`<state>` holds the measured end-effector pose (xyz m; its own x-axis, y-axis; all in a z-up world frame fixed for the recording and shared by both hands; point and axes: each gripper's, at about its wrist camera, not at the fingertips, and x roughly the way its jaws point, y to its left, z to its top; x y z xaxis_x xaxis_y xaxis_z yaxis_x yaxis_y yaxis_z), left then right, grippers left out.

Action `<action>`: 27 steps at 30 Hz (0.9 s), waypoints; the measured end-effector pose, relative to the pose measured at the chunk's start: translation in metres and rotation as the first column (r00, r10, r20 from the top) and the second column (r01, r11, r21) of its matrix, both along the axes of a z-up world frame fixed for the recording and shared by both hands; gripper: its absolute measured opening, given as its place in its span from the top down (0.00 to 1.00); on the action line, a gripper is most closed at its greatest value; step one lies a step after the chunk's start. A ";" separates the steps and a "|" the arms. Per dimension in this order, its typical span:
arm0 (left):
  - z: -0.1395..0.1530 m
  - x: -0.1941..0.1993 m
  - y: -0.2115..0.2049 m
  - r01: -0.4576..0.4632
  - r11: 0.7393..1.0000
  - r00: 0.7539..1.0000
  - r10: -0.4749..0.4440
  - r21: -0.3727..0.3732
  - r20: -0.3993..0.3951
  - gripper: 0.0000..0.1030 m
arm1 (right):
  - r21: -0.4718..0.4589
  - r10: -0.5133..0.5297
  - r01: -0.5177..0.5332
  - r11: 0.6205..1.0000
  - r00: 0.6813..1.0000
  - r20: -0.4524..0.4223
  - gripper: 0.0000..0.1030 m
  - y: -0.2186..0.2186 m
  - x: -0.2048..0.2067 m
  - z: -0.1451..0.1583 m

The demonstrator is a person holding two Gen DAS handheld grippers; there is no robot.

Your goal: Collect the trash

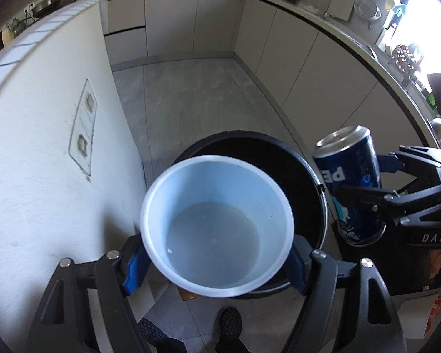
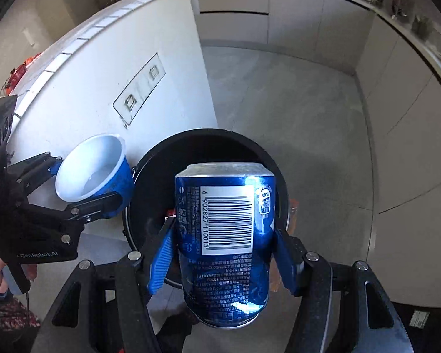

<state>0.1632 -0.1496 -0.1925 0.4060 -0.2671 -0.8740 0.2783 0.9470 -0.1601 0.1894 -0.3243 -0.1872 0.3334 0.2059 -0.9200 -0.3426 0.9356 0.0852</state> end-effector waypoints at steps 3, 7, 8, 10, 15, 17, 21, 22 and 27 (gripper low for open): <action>-0.013 0.008 0.001 -0.031 0.999 0.999 0.031 0.045 -0.009 0.08 | -0.002 0.006 -0.006 1.000 1.000 -0.017 0.13 0.001 0.015 -0.009; -0.021 0.004 0.018 -0.111 0.990 0.993 0.113 0.091 -0.021 0.06 | -0.009 -0.113 0.113 0.994 0.993 0.039 0.00 -0.019 0.031 0.001; -0.021 0.002 0.020 -0.119 0.989 0.992 0.121 0.087 -0.018 0.06 | -0.005 -0.133 0.134 0.991 0.990 0.051 0.00 -0.024 0.032 0.005; -0.018 -0.003 0.024 -0.136 0.987 0.990 0.137 0.080 -0.013 0.06 | 0.002 -0.159 0.159 0.987 0.985 0.061 0.00 -0.030 0.034 0.010; 0.002 -0.003 0.017 -0.136 0.988 0.991 0.135 0.078 0.018 0.06 | 0.000 -0.174 0.175 0.985 0.983 0.065 0.00 -0.032 0.027 0.011; 0.013 -0.007 0.015 -0.137 0.988 0.990 0.135 0.074 0.038 0.06 | -0.005 -0.183 0.184 0.983 0.980 0.072 0.00 -0.032 0.022 0.014; 0.032 -0.015 0.008 -0.131 0.989 0.989 0.126 0.064 0.072 0.04 | -0.012 -0.215 0.217 0.976 0.971 0.105 0.00 -0.029 0.010 0.022; 0.037 -0.018 0.007 -0.128 0.990 0.989 0.123 0.060 0.081 0.04 | -0.008 -0.218 0.221 0.975 0.969 0.112 0.00 -0.027 0.008 0.024; 0.058 -0.025 0.004 -0.127 0.991 0.986 0.120 0.053 0.119 0.04 | 0.007 -0.238 0.239 0.971 0.961 0.145 0.00 -0.022 -0.004 0.037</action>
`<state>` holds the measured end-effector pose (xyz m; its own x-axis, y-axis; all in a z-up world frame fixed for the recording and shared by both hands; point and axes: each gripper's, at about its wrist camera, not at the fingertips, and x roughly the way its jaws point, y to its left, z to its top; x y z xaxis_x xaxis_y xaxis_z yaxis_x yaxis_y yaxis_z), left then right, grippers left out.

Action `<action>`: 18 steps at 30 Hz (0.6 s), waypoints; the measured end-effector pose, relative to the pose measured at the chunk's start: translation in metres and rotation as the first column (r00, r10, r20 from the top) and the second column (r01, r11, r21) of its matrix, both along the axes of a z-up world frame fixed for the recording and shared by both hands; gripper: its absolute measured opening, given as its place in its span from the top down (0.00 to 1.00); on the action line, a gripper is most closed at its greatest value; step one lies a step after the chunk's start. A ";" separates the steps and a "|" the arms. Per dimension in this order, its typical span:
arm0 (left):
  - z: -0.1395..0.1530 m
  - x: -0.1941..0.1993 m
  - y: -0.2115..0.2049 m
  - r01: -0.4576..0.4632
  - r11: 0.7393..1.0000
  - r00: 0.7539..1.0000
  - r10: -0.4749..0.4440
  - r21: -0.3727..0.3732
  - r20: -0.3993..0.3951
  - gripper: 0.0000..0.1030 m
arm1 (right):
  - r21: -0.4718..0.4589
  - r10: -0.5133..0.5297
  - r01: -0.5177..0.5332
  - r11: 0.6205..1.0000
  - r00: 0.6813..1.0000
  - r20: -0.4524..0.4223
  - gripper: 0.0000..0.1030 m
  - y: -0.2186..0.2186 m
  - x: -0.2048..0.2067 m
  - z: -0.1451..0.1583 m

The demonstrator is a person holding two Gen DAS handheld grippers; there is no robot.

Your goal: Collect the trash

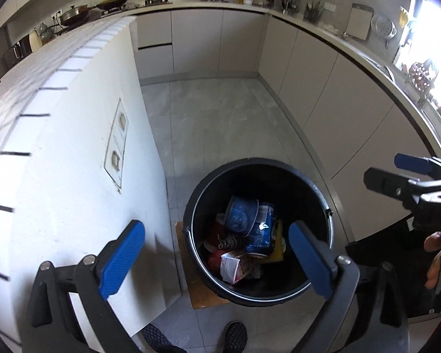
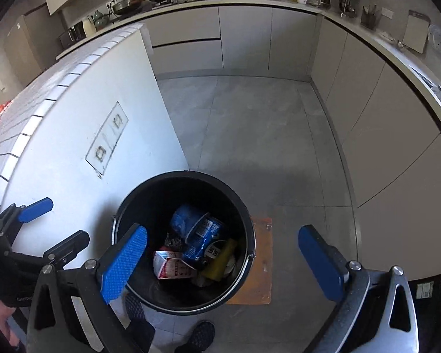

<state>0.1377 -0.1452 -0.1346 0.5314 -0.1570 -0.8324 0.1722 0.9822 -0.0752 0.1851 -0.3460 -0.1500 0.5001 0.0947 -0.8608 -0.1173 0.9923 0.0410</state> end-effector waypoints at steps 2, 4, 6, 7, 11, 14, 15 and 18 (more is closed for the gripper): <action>0.006 -0.005 0.000 0.001 1.000 1.000 -0.001 0.001 0.015 0.04 | 0.002 0.000 0.000 1.000 1.000 0.015 0.00 0.004 -0.005 0.007; 0.008 -0.002 0.003 0.004 1.000 1.000 -0.004 0.006 0.027 0.04 | 0.004 0.001 -0.001 1.000 1.000 0.029 0.00 0.005 -0.010 0.014; 0.013 -0.002 0.004 0.002 1.000 0.999 -0.003 0.015 0.034 0.04 | 0.003 -0.001 0.000 1.000 0.999 0.044 0.00 0.008 -0.014 0.022; 0.015 -0.002 0.005 0.004 1.000 0.999 -0.004 0.011 0.037 0.04 | 0.004 -0.001 0.001 1.000 0.999 0.052 0.00 0.009 -0.016 0.025; 0.027 -0.007 0.009 0.005 1.000 0.999 -0.005 0.012 0.054 0.04 | 0.011 -0.003 0.002 1.000 0.997 0.080 0.00 0.015 -0.024 0.040; 0.044 -0.014 0.015 0.008 1.000 0.997 -0.009 0.010 0.077 0.04 | 0.008 0.000 -0.001 1.000 0.994 0.109 0.00 0.021 -0.037 0.057; 0.048 -0.016 0.017 0.006 1.000 0.996 -0.007 0.011 0.084 0.04 | 0.010 0.002 -0.003 1.000 0.993 0.118 0.00 0.023 -0.040 0.062; 0.061 -0.022 0.025 -0.004 1.000 0.995 0.003 0.010 0.103 0.04 | 0.008 0.010 -0.011 1.000 0.989 0.147 0.00 0.032 -0.055 0.082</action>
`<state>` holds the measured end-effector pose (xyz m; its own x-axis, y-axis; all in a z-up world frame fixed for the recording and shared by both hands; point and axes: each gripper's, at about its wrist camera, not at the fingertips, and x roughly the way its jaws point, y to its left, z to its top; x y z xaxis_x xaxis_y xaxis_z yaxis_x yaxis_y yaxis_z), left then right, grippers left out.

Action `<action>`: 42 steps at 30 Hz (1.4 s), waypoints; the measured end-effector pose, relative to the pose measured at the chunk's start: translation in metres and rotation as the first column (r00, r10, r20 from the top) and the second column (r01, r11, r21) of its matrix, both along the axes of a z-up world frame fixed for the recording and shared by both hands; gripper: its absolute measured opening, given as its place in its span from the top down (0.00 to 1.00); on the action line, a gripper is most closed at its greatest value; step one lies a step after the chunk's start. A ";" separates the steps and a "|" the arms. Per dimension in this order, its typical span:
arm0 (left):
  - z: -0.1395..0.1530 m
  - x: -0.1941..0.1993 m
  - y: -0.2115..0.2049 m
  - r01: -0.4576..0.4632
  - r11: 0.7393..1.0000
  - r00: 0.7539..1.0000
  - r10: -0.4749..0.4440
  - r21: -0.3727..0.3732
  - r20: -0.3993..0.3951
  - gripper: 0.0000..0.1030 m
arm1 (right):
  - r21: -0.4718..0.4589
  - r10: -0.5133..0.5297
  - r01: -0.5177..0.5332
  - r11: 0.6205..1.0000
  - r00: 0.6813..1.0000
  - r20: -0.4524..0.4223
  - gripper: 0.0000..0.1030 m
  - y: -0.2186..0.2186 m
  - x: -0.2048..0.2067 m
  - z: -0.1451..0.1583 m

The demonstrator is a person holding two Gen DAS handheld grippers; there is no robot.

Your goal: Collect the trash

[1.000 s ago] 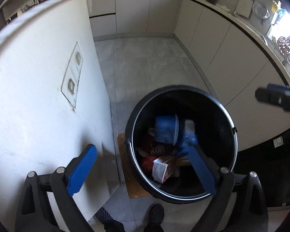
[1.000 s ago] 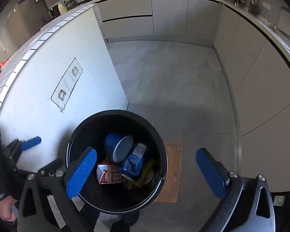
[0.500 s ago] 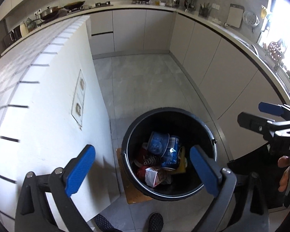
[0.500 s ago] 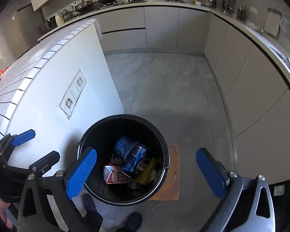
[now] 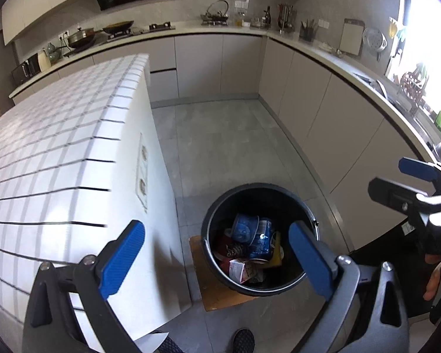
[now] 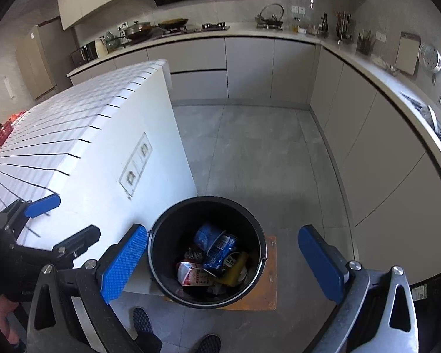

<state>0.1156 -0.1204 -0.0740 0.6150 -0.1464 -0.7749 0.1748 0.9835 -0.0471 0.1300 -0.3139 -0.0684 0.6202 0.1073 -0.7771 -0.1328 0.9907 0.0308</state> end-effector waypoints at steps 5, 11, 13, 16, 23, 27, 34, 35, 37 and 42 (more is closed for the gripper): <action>0.032 -0.019 0.014 -0.018 1.000 0.998 0.019 -0.017 0.058 0.03 | 0.013 0.004 -0.004 1.000 0.999 0.038 0.00 0.013 -0.023 0.026; 0.064 -0.037 0.034 -0.034 0.999 0.993 0.038 -0.043 0.109 0.01 | 0.027 0.023 -0.026 0.999 0.996 0.088 0.00 0.034 -0.046 0.054; 0.070 -0.041 0.039 -0.037 0.999 0.991 0.042 -0.040 0.128 0.01 | 0.023 0.030 -0.033 0.999 0.994 0.105 0.00 0.042 -0.054 0.063; 0.080 -0.047 0.045 -0.047 0.998 0.986 0.052 -0.033 0.158 0.01 | 0.014 0.037 -0.039 0.999 0.992 0.123 0.00 0.051 -0.061 0.071; 0.090 -0.057 0.058 -0.081 0.996 0.974 0.087 -0.040 0.208 0.01 | 0.015 0.050 -0.054 0.998 0.985 0.163 0.00 0.068 -0.073 0.088; 0.094 -0.062 0.064 -0.091 0.995 0.970 0.099 -0.048 0.223 0.01 | 0.009 0.055 -0.058 0.998 0.981 0.185 0.00 0.074 -0.079 0.095; 0.102 -0.070 0.071 -0.117 0.991 0.956 0.130 -0.064 0.264 0.01 | -0.035 0.092 -0.087 0.996 0.970 0.227 0.00 0.087 -0.091 0.107; 0.102 -0.071 0.071 -0.120 0.990 0.954 0.134 -0.069 0.268 0.01 | -0.041 0.097 -0.089 0.995 0.967 0.234 0.00 0.088 -0.092 0.108; 0.104 -0.072 0.072 -0.122 0.990 0.953 0.137 -0.072 0.269 0.01 | -0.041 0.101 -0.094 0.995 0.965 0.242 0.00 0.089 -0.093 0.109; 0.105 -0.080 0.070 -0.120 0.990 0.949 0.136 -0.073 0.283 0.01 | -0.049 0.104 -0.094 0.994 0.959 0.262 0.00 0.090 -0.098 0.113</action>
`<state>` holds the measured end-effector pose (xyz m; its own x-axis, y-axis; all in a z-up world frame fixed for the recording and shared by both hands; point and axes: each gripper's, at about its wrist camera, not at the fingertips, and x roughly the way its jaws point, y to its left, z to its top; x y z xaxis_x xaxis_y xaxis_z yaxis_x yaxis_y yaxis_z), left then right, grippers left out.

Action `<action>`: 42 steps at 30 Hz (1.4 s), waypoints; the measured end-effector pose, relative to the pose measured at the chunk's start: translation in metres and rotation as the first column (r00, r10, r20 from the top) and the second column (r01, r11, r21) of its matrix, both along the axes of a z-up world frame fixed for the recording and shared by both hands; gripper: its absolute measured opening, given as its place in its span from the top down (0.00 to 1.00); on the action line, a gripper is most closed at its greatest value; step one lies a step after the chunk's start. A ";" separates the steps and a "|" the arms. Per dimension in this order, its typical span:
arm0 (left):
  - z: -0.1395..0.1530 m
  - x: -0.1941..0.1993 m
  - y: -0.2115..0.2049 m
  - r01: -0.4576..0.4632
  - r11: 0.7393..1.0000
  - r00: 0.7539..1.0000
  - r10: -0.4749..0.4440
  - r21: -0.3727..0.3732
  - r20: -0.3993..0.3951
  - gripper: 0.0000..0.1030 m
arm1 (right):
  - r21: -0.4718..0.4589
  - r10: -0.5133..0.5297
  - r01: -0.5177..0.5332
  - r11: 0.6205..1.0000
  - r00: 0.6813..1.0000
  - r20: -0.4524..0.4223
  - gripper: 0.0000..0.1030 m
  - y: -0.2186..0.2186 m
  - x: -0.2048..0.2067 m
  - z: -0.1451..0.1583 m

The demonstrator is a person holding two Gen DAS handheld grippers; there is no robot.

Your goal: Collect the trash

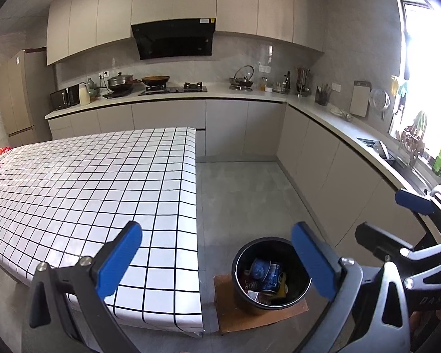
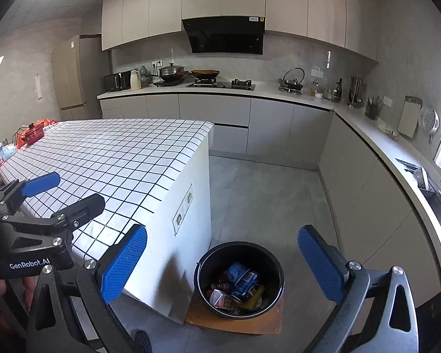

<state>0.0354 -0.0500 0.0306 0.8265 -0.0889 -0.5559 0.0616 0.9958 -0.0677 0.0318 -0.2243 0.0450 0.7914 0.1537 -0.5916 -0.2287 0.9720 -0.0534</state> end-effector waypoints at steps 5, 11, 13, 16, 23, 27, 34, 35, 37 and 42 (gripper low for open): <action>0.003 -0.002 0.000 -0.008 1.000 1.000 0.008 0.003 0.013 0.01 | -0.001 0.006 -0.006 1.000 1.000 0.014 0.00 0.002 -0.002 0.002; 0.003 -0.005 0.001 -0.012 1.000 1.000 0.012 0.006 0.021 0.01 | -0.006 0.012 -0.012 1.000 1.000 0.029 0.00 0.005 -0.004 0.005; 0.003 -0.005 0.000 -0.011 1.000 1.000 0.011 0.006 0.022 0.01 | -0.006 0.014 -0.014 1.000 0.999 0.030 0.00 0.005 -0.004 0.005; 0.004 -0.006 0.001 -0.013 1.000 1.000 0.013 0.008 0.026 0.01 | -0.007 0.019 -0.019 1.000 0.999 0.033 0.00 0.007 -0.005 0.004; 0.004 -0.007 0.000 -0.013 1.000 1.000 0.013 0.008 0.028 0.01 | -0.009 0.022 -0.022 1.000 0.999 0.034 0.00 0.007 -0.005 0.003; 0.005 -0.006 -0.003 -0.010 1.000 1.000 0.010 0.013 0.026 0.01 | -0.009 0.023 -0.022 1.000 0.999 0.032 0.00 0.008 -0.005 0.003; 0.005 -0.005 -0.003 -0.009 1.000 1.000 0.009 0.008 0.024 0.01 | -0.003 0.025 -0.025 1.000 0.999 0.031 0.00 0.007 -0.002 0.002; 0.005 -0.005 -0.003 -0.010 1.000 1.000 0.009 0.008 0.025 0.01 | -0.004 0.024 -0.024 1.000 0.999 0.033 0.00 0.007 -0.003 0.003; 0.006 -0.004 -0.004 -0.010 1.000 1.000 0.010 0.009 0.027 0.01 | -0.002 0.024 -0.023 1.000 0.999 0.034 0.00 0.006 -0.002 0.003; 0.006 -0.004 -0.004 -0.009 1.000 1.000 0.009 0.005 0.027 0.01 | 0.002 0.021 -0.021 1.000 0.999 0.033 0.00 0.005 -0.001 0.002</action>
<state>0.0318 -0.0540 0.0366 0.8419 -0.0781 -0.5339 0.0540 0.9967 -0.0607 0.0306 -0.2198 0.0468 0.8069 0.1722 -0.5651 -0.2474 0.9672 -0.0585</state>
